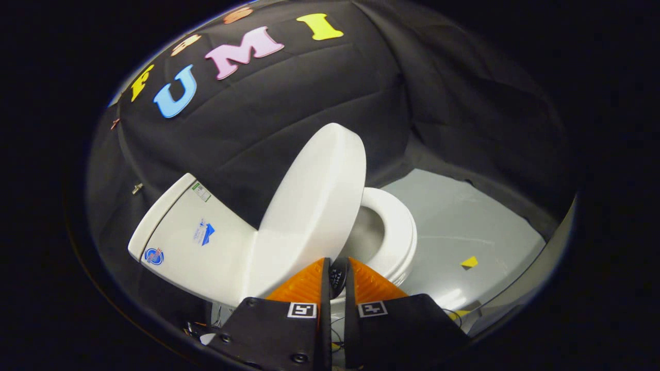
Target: Open the toilet lid.
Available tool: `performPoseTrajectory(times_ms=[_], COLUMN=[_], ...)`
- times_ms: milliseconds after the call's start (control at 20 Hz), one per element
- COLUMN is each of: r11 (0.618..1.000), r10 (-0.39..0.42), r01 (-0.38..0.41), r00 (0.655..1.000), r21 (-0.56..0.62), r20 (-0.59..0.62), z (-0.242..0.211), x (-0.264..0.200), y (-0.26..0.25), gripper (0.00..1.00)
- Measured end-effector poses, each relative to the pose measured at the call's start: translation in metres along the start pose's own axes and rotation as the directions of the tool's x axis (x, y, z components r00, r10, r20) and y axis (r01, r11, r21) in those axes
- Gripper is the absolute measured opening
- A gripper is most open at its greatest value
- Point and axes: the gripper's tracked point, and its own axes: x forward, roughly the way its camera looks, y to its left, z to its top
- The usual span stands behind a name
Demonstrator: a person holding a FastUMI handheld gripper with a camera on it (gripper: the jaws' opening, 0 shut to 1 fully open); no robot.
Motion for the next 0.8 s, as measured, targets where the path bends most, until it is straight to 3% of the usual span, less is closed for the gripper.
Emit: performPoseTrajectory(times_ms=[50, 150, 450, 800], r11=[1.000, 0.997, 0.983, 0.932], r10=[-0.009, -0.031, 0.033, 0.163], r01=[0.009, 0.033, -0.019, -0.114], r00=[1.000, 0.999, 0.997, 0.980], r21=[-0.017, -0.070, -0.183, -0.344], r20=[0.009, 0.027, 0.069, 0.118], z=[-0.003, 0.004, 0.024, 0.032], x=[-0.002, -0.013, -0.040, -0.069], y=[0.008, 0.019, 0.078, 0.178], gripper=[0.05, 0.05, 0.05, 0.05])
